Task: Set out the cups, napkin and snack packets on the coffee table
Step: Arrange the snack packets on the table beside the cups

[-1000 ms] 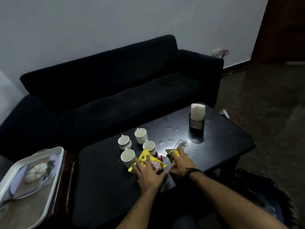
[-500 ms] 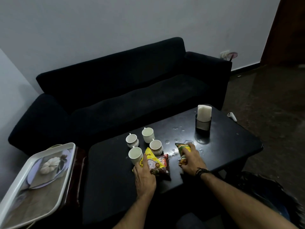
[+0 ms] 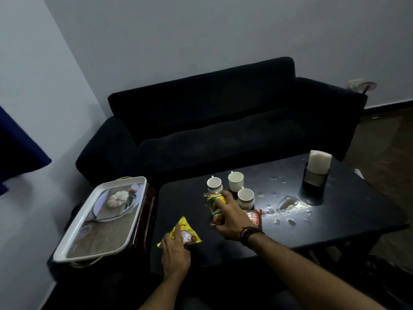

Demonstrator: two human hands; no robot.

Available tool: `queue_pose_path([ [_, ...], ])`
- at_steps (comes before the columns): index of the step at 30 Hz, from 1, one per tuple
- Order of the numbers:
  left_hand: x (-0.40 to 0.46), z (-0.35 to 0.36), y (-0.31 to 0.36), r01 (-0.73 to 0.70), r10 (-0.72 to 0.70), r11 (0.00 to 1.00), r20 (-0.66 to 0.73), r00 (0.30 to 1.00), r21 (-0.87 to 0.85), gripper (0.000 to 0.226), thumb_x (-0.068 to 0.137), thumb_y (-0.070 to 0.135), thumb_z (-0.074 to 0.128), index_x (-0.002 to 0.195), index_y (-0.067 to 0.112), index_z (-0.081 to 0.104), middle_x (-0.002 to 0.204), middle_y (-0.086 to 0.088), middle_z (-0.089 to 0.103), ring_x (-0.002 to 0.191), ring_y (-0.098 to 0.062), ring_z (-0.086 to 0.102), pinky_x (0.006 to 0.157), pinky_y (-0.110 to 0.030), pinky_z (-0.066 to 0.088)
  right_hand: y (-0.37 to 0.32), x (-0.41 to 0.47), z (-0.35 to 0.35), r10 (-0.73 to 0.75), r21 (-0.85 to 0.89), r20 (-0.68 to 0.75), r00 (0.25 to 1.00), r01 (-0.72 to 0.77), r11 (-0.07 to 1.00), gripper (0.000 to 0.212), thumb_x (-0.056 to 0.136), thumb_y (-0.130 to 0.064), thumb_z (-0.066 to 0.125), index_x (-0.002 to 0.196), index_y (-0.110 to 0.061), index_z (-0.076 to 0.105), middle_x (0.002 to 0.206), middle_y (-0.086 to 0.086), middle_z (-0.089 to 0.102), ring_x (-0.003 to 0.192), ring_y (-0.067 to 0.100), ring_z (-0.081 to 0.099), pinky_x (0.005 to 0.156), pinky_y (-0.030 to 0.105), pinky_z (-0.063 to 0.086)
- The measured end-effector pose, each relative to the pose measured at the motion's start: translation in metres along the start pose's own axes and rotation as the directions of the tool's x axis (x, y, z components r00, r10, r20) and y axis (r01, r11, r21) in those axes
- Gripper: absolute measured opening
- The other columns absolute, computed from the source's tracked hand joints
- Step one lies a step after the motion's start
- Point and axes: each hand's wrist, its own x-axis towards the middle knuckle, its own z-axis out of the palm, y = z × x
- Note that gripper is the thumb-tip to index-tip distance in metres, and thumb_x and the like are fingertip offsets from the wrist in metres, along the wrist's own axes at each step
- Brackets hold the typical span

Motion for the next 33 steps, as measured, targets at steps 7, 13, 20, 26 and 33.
queue_pose_path([
  [7,0.014,0.015,-0.024,0.017,-0.015,1.0,0.28,0.96,-0.004,0.083,0.087,0.011,0.05,0.156,0.018,0.004,0.161,-0.013,0.005,0.15,-0.034,-0.002,0.119,-0.043,0.018,-0.02,0.001,0.076,0.103,-0.039,0.315,0.944,-0.095,0.995,0.069,0.073,-0.044,0.071,0.132,-0.026,0.04,0.153,0.011,0.02,0.13,0.039,0.04,0.098,0.047,0.047],
  [13,0.056,0.024,-0.019,-0.006,0.009,1.0,0.301,0.953,-0.011,0.091,0.086,0.003,0.051,0.156,0.029,-0.002,0.164,-0.009,-0.009,0.15,-0.029,-0.014,0.118,-0.049,0.019,-0.004,0.004,0.11,0.153,-0.052,0.339,0.928,-0.144,0.988,0.074,0.073,-0.039,0.068,0.138,-0.028,0.034,0.158,0.008,0.013,0.134,0.037,0.035,0.106,0.045,0.042],
  [20,0.112,0.043,-0.019,-0.028,0.029,1.0,0.169,0.985,-0.008,0.099,0.086,-0.002,0.056,0.152,0.045,-0.002,0.16,-0.005,-0.027,0.149,-0.029,-0.02,0.103,-0.044,0.044,0.01,0.021,0.146,0.115,-0.052,0.244,0.963,-0.105,0.993,0.075,0.079,-0.054,0.056,0.144,-0.035,0.024,0.161,-0.001,-0.025,0.15,0.033,-0.003,0.122,0.046,0.017],
  [26,0.162,0.047,-0.009,-0.054,0.059,0.997,0.09,0.994,-0.056,0.096,0.087,-0.006,0.055,0.153,0.044,0.008,0.162,-0.008,-0.008,0.151,-0.031,-0.008,0.107,-0.044,0.04,0.025,0.02,0.166,0.038,-0.034,0.11,0.993,-0.035,0.999,0.072,0.079,-0.062,0.048,0.144,-0.044,0.022,0.156,-0.005,-0.039,0.148,0.021,-0.016,0.119,0.04,0.011],
  [33,0.213,0.045,0.022,-0.168,0.172,0.985,0.104,0.98,-0.041,0.095,0.088,-0.006,0.052,0.154,0.04,0.0,0.164,-0.008,-0.013,0.149,-0.03,-0.019,0.11,-0.046,0.038,0.031,0.025,0.168,0.008,-0.048,0.173,0.985,0.0,0.999,0.079,0.075,-0.06,0.046,0.148,-0.044,0.019,0.153,-0.004,-0.044,0.149,0.027,-0.016,0.122,0.043,0.011],
])
